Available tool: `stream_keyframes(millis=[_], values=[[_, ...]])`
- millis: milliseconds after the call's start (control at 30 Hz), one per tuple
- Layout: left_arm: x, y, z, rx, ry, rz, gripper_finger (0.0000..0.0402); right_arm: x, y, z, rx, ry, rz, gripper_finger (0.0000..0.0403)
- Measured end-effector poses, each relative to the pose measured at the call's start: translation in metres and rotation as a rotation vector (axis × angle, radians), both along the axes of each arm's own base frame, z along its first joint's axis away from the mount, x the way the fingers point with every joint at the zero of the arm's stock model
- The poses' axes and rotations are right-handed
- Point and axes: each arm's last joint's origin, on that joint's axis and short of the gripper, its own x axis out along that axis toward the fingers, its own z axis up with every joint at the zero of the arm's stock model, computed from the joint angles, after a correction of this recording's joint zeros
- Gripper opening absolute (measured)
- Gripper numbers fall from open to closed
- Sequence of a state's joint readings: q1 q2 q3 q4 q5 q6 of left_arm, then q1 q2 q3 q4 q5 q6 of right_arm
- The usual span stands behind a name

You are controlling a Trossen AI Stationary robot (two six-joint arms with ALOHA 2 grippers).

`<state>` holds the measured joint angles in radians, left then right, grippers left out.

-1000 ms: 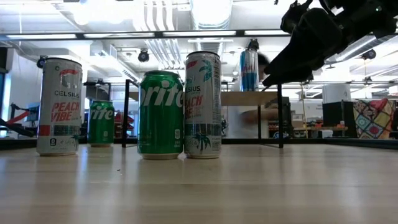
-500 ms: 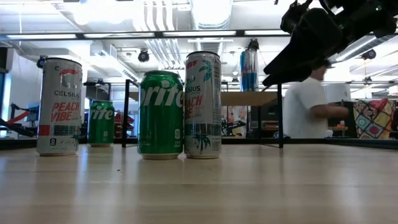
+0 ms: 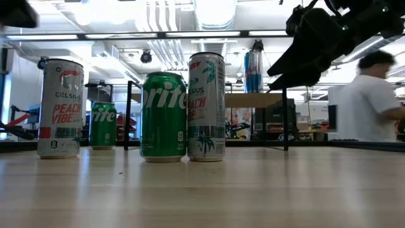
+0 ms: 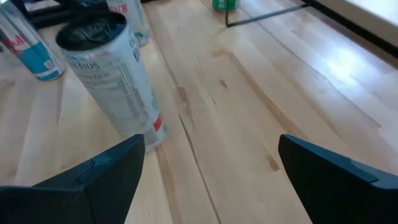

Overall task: Sort soda cans
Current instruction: Put the blue soda can on the shelf and align it with other blue soda cans

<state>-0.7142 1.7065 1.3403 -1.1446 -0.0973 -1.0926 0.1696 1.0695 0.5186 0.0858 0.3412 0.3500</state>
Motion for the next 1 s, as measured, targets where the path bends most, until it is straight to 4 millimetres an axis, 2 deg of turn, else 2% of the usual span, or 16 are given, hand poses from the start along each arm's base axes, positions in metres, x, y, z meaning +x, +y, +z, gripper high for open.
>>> stream_keyframes(millis=[233,433,567,767,1000], values=[[0.016,0.016,0.002,0.011,-0.026,-0.036,0.0244,-0.003,0.0,-0.004,0.092,0.028,-0.062,0.0359],[0.03,0.025,0.018,-0.004,-0.078,-0.064,0.0234,-0.001,0.001,0.003,0.133,0.033,-0.087,0.0359],[0.039,0.022,0.02,-0.066,-0.142,-0.09,0.0232,-0.003,0.004,0.0,0.15,0.064,-0.093,0.0359],[0.051,0.016,0.015,-0.114,-0.177,-0.108,0.0232,-0.008,0.028,0.003,0.172,0.077,0.0,0.0359],[0.082,0.018,0.017,-0.08,-0.215,-0.172,0.0232,-0.013,0.049,0.011,0.116,0.061,0.021,0.0359]])
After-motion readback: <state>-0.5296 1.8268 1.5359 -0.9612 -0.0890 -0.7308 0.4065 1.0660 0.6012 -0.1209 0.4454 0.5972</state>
